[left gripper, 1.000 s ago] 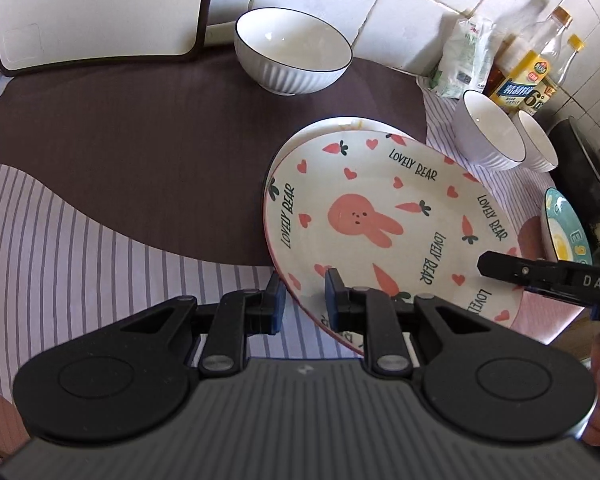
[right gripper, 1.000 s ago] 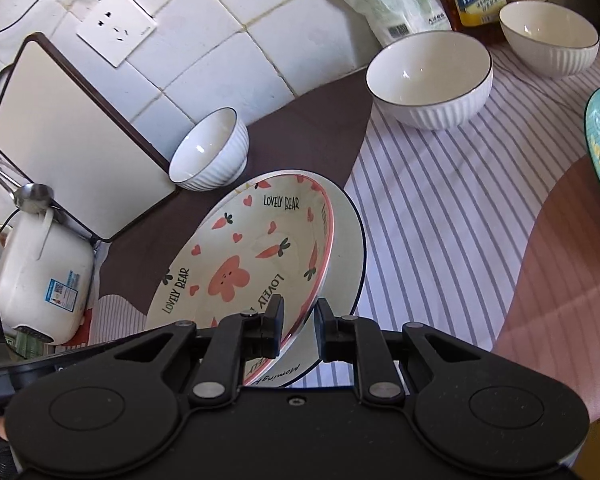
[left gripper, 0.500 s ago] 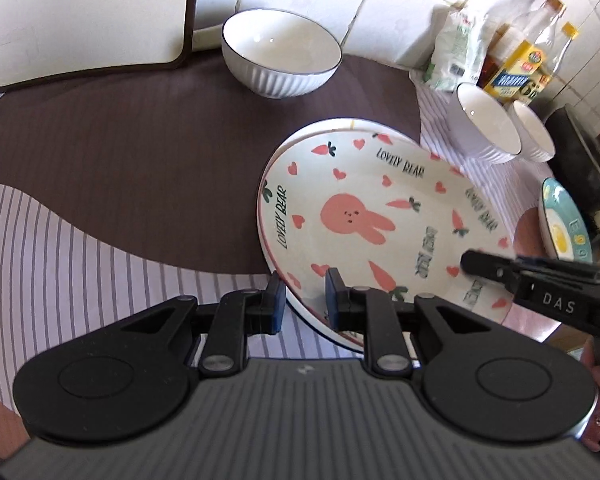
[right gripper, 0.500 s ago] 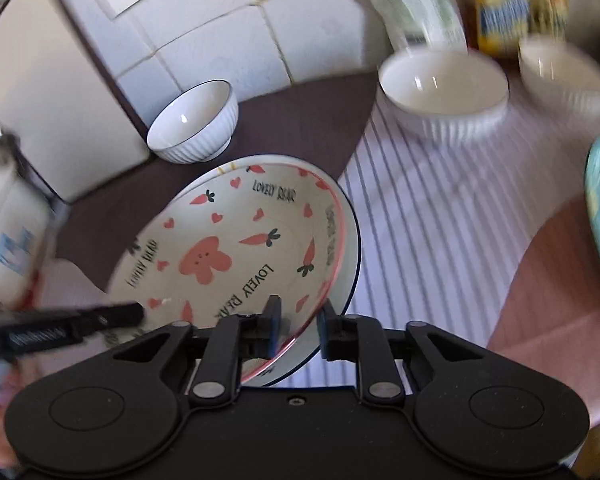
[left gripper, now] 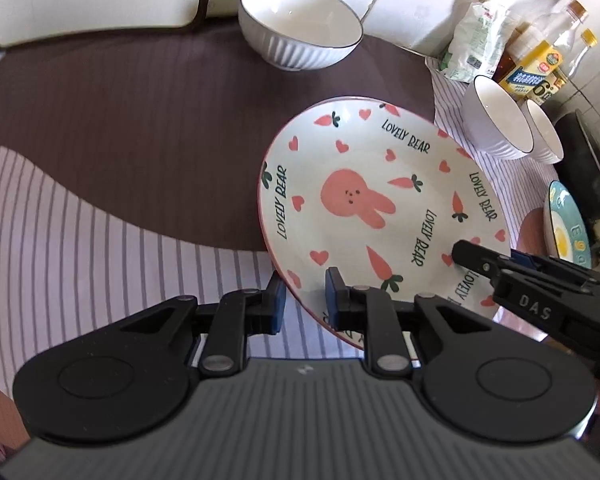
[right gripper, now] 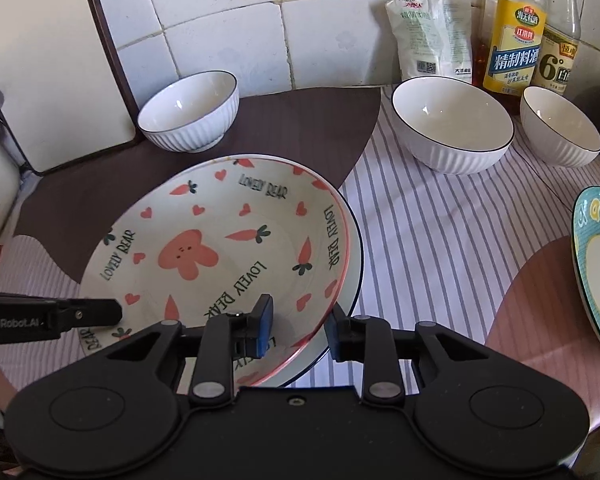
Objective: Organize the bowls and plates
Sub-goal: 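Lower the bunny plate onto the sun plate and open both grippers, then move both grippers to the teal fried-egg plate, then close both grippers on the egg plate rim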
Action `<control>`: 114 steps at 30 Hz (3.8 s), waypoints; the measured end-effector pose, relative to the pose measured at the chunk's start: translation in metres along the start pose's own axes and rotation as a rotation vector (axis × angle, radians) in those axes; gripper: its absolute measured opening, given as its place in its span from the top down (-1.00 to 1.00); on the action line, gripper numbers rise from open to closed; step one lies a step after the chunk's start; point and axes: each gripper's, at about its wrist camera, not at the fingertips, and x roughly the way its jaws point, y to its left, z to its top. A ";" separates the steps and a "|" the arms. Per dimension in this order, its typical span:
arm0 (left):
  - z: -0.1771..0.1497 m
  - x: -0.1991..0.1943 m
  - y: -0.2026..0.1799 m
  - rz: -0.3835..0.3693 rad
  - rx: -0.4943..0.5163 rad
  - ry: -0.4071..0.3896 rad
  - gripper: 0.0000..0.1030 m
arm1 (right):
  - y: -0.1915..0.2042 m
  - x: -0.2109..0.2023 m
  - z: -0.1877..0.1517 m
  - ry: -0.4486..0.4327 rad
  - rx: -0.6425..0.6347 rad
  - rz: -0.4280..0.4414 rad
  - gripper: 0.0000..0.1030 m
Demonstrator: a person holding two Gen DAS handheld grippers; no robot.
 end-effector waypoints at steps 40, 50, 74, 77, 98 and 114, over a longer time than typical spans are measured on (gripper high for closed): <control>-0.034 -0.089 -0.135 0.081 0.392 0.073 0.20 | -0.056 -0.155 -0.027 -0.215 -0.113 -0.014 -0.03; -0.047 -0.091 -0.232 0.021 0.552 0.050 0.03 | -0.119 -0.209 -0.068 -0.334 -0.111 -0.066 -0.31; -0.023 0.041 -0.322 -0.164 0.466 -0.056 -0.25 | -0.242 -0.119 -0.126 -0.391 0.090 -0.262 -0.90; -0.021 0.067 -0.331 -0.181 0.477 -0.089 -0.25 | -0.253 -0.101 -0.131 -0.384 0.115 -0.245 -0.90; -0.004 0.169 -0.344 -0.166 0.385 0.015 0.27 | -0.272 -0.043 -0.136 -0.513 0.047 -0.189 -1.00; -0.022 0.154 -0.351 -0.163 0.464 -0.029 0.62 | -0.268 -0.040 -0.130 -0.566 0.134 -0.205 -0.93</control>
